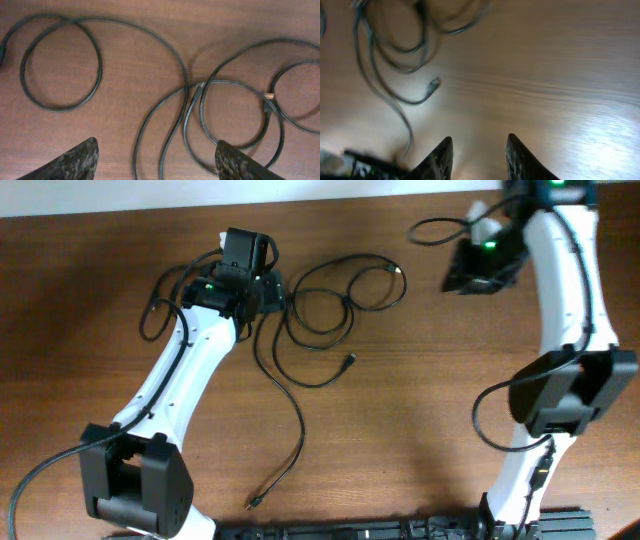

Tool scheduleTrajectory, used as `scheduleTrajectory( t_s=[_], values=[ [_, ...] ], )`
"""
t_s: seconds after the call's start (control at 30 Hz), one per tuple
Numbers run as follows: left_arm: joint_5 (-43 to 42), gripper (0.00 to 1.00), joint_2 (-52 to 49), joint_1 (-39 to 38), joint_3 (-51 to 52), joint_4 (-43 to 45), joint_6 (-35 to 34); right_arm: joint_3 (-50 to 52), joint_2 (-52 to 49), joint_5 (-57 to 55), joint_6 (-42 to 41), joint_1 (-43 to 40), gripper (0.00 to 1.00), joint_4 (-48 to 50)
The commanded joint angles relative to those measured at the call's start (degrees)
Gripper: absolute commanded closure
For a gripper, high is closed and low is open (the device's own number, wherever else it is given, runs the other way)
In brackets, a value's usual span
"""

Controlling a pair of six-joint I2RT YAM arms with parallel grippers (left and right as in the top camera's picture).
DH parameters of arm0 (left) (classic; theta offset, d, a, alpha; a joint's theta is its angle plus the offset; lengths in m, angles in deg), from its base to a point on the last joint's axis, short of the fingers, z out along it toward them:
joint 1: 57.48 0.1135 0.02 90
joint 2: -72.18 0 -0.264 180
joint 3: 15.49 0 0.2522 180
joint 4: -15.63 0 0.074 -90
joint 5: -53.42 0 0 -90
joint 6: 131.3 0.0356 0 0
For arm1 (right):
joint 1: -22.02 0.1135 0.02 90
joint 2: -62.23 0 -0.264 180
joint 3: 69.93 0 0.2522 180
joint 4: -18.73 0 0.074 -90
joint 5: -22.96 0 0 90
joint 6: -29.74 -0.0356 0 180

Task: Untangle cables

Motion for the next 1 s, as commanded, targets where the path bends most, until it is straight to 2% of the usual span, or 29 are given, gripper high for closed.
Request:
scheduleTrajectory(
  t_s=[0.0, 0.13, 0.27, 0.37, 0.6, 0.8, 0.97],
  values=[
    [0.8, 0.24, -0.2, 1.4, -0.2, -3.1, -0.5, -0.1, -1.8, -1.2, 0.1, 8.0, 0.67, 3.7],
    [0.8, 0.22, -0.2, 1.6, -0.2, -5.0, -0.5, 0.0, -9.5, -2.0, -9.8, 12.0, 0.67, 4.8],
    [0.8, 0.20, -0.2, 1.6, -0.2, -5.1, -0.5, 0.0, -15.4, -1.8, -10.4, 14.7, 0.68, 4.6],
    [0.8, 0.19, -0.2, 1.6, -0.2, -5.2, -0.5, 0.0, -17.7, -9.3, -16.9, 16.2, 0.68, 8.3],
    [0.8, 0.18, -0.2, 1.5, -0.2, -5.8, -0.5, 0.0, -21.8, -11.1, -20.9, 18.6, 0.68, 14.0],
    [0.8, 0.18, -0.2, 1.5, -0.2, -5.8, -0.5, 0.0, -22.5, -10.4, -20.8, 21.4, 0.67, 20.3],
    [0.8, 0.18, -0.2, 1.5, -0.2, -6.0, -0.5, 0.0, -22.5, -0.8, -20.6, 22.0, 0.66, 28.6]
  ],
)
